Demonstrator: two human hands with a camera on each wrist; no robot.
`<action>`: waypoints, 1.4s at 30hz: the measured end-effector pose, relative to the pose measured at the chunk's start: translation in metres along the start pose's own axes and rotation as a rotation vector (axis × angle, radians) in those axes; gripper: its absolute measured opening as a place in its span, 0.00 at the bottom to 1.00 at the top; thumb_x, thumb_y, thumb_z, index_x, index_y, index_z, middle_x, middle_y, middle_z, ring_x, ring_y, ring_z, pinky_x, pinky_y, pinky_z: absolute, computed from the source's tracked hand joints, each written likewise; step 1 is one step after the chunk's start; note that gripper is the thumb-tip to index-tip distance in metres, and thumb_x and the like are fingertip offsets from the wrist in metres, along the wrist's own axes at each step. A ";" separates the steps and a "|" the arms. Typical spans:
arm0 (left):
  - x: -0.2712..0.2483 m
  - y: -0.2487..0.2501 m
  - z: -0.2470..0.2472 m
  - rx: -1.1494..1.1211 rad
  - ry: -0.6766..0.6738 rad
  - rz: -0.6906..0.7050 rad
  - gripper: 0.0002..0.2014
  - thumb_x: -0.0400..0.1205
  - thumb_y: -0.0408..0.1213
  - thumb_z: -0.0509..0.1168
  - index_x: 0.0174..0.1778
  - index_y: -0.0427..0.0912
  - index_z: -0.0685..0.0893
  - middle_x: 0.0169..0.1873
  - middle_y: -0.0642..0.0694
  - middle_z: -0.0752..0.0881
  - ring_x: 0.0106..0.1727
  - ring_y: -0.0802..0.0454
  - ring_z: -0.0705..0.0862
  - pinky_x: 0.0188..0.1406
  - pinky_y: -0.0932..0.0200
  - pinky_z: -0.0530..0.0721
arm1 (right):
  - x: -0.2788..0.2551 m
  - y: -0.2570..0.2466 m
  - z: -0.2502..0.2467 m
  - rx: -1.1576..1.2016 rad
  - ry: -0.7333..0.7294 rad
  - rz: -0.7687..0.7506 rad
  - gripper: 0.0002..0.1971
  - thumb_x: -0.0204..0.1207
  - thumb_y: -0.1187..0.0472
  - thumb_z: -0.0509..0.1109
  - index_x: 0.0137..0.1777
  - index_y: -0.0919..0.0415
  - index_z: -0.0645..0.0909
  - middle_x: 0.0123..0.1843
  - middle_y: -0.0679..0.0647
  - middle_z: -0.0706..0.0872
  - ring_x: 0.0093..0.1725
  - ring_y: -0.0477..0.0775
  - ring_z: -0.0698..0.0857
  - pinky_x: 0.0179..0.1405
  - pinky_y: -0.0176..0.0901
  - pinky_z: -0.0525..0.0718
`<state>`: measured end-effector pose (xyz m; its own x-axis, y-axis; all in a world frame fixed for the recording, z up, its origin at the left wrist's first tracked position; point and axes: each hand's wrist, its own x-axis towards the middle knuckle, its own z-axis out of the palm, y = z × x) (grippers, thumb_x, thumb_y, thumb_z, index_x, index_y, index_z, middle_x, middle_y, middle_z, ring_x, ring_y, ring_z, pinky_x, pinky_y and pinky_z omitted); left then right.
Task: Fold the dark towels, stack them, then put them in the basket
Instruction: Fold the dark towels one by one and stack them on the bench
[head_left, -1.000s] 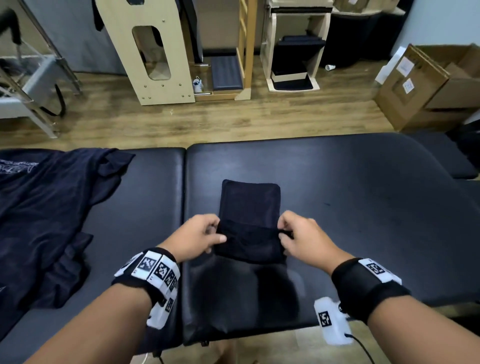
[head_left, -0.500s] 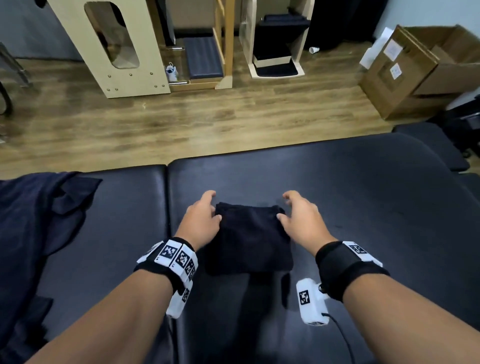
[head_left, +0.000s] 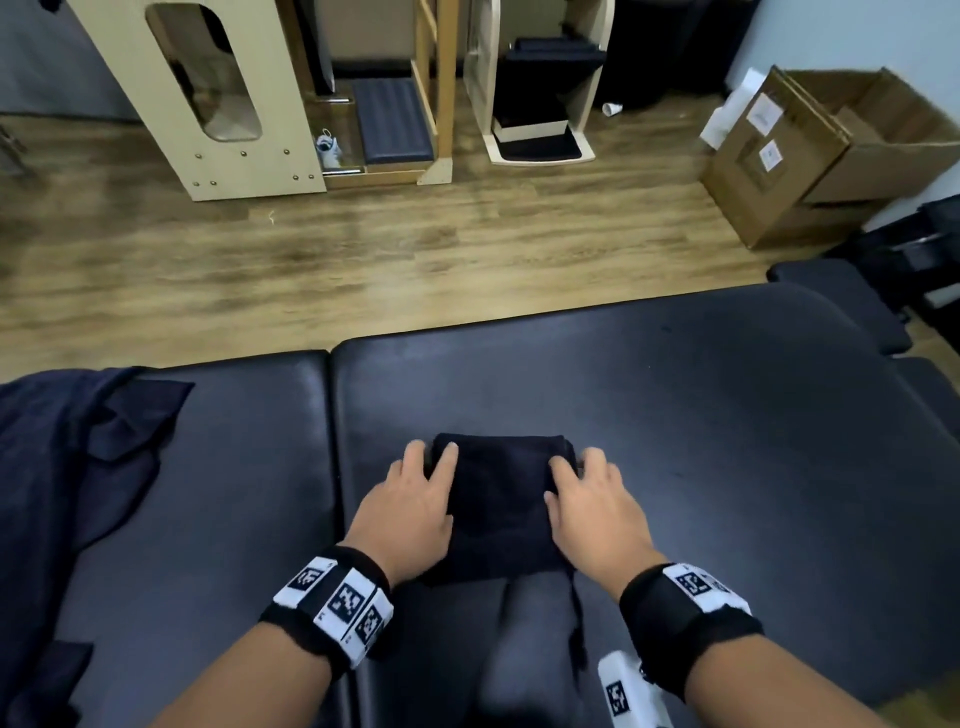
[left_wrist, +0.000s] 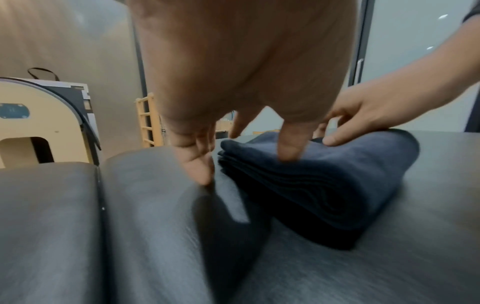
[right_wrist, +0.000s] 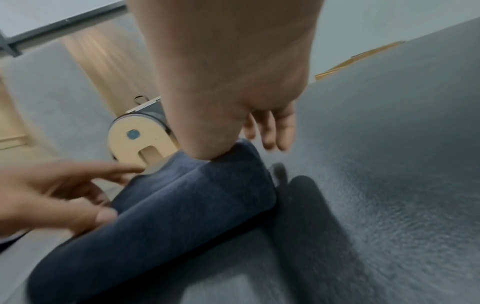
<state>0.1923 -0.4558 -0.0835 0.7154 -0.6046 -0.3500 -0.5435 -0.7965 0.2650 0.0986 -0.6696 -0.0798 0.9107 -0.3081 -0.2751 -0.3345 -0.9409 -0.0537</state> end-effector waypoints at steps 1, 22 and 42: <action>-0.005 0.004 0.000 -0.025 -0.005 0.005 0.37 0.83 0.46 0.61 0.87 0.50 0.51 0.72 0.40 0.63 0.64 0.37 0.78 0.59 0.44 0.85 | -0.006 -0.003 -0.002 -0.015 0.012 -0.055 0.21 0.79 0.46 0.66 0.70 0.52 0.76 0.59 0.56 0.75 0.51 0.62 0.80 0.36 0.51 0.84; 0.093 0.121 -0.011 -0.481 -0.049 -0.089 0.37 0.81 0.37 0.70 0.84 0.42 0.61 0.79 0.45 0.59 0.79 0.44 0.70 0.77 0.58 0.69 | 0.059 0.100 -0.042 0.102 -0.338 0.110 0.49 0.75 0.38 0.66 0.89 0.48 0.42 0.91 0.51 0.35 0.78 0.65 0.75 0.64 0.57 0.82; 0.192 0.154 -0.033 -0.346 -0.040 -0.152 0.24 0.80 0.42 0.67 0.73 0.46 0.74 0.69 0.44 0.79 0.71 0.43 0.77 0.70 0.50 0.77 | 0.159 0.179 -0.072 0.185 -0.305 0.083 0.47 0.77 0.41 0.68 0.88 0.51 0.46 0.90 0.52 0.36 0.73 0.69 0.78 0.61 0.56 0.83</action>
<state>0.2602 -0.6939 -0.0803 0.7553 -0.4846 -0.4413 -0.2472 -0.8342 0.4930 0.2011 -0.8968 -0.0639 0.7738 -0.2997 -0.5581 -0.4678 -0.8644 -0.1845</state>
